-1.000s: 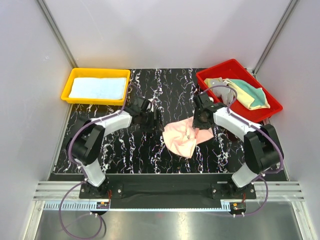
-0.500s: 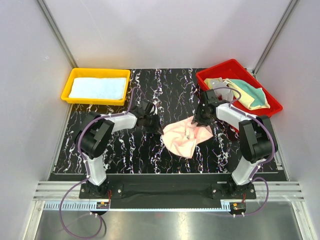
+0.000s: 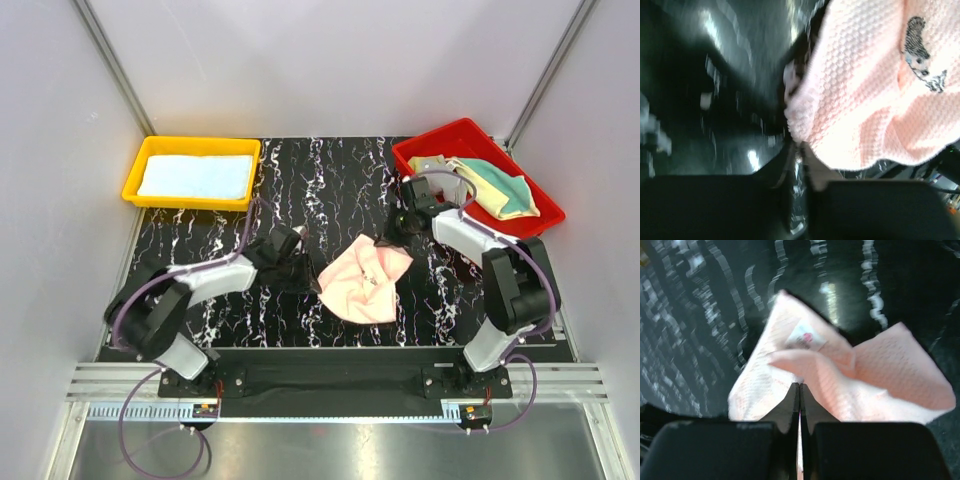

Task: Fold and stack the towels
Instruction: Flatten out the crumpled towel

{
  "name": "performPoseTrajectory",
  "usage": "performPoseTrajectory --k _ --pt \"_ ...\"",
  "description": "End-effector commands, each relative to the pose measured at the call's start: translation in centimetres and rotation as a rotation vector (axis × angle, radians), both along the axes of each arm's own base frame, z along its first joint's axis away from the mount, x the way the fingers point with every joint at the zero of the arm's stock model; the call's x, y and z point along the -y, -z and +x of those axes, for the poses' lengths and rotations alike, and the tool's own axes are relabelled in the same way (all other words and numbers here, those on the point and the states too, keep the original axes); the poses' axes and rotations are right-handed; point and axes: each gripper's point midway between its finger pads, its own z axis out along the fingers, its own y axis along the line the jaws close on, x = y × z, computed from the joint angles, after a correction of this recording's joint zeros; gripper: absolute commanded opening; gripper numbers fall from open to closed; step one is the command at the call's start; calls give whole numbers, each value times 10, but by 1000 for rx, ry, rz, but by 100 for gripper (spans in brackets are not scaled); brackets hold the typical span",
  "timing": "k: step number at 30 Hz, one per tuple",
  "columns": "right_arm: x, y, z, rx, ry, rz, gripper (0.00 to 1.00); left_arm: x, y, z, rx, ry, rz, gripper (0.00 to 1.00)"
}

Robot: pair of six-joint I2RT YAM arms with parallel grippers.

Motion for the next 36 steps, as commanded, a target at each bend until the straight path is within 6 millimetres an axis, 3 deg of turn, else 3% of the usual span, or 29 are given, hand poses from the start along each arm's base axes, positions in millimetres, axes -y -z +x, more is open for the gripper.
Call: performPoseTrajectory --k 1,2,5,9,12,15,16,17,18,20,21,22,23,24,25,30,33,35,36 --pt "-29 -93 6 252 -184 105 0 -7 -55 9 134 -148 -62 33" --pt "-28 -116 -1 296 -200 120 0 -10 -64 8 149 -162 -67 40" --pt "-18 -130 -16 309 -199 89 0 -15 -102 19 252 -177 -76 52" --pt "-10 -108 -27 259 -207 50 0 -14 -118 33 321 -145 -44 55" --pt "-6 -104 -38 245 -184 56 0 1 -119 37 345 -41 -59 57" --pt "38 -95 -46 200 -10 -131 0 2 -114 47 350 -32 -12 57" --pt "63 -89 -51 172 86 -230 0 4 -111 50 345 -29 0 57" --pt "71 -96 -55 193 127 -243 0 5 -109 52 342 -30 8 57" --pt "75 -87 -65 178 143 -248 0 6 -107 54 340 -18 12 57" --pt "68 -93 -77 207 156 -156 0 17 -104 59 329 18 6 57" --pt "67 -76 -90 167 155 -138 0 19 -102 61 332 42 15 57" --pt "55 -77 -94 167 151 -54 0 22 -91 64 309 56 33 57" --pt "48 -82 -97 197 139 3 0 30 -99 69 321 80 16 57" --pt "37 -70 -111 171 90 65 0 36 -100 69 319 102 -4 57" --pt "27 -80 -104 243 66 131 0 44 -105 72 322 123 -32 57" --pt "-15 -110 -114 321 -168 339 0 71 -133 62 301 173 -208 57" --pt "-42 -127 -113 367 -262 392 0 43 -126 65 272 72 -59 59" --pt "-69 -129 -116 359 -336 430 0 12 -114 64 262 -16 56 62" --pt "-81 -129 -121 340 -355 451 0 -1 -126 65 286 -50 41 63"
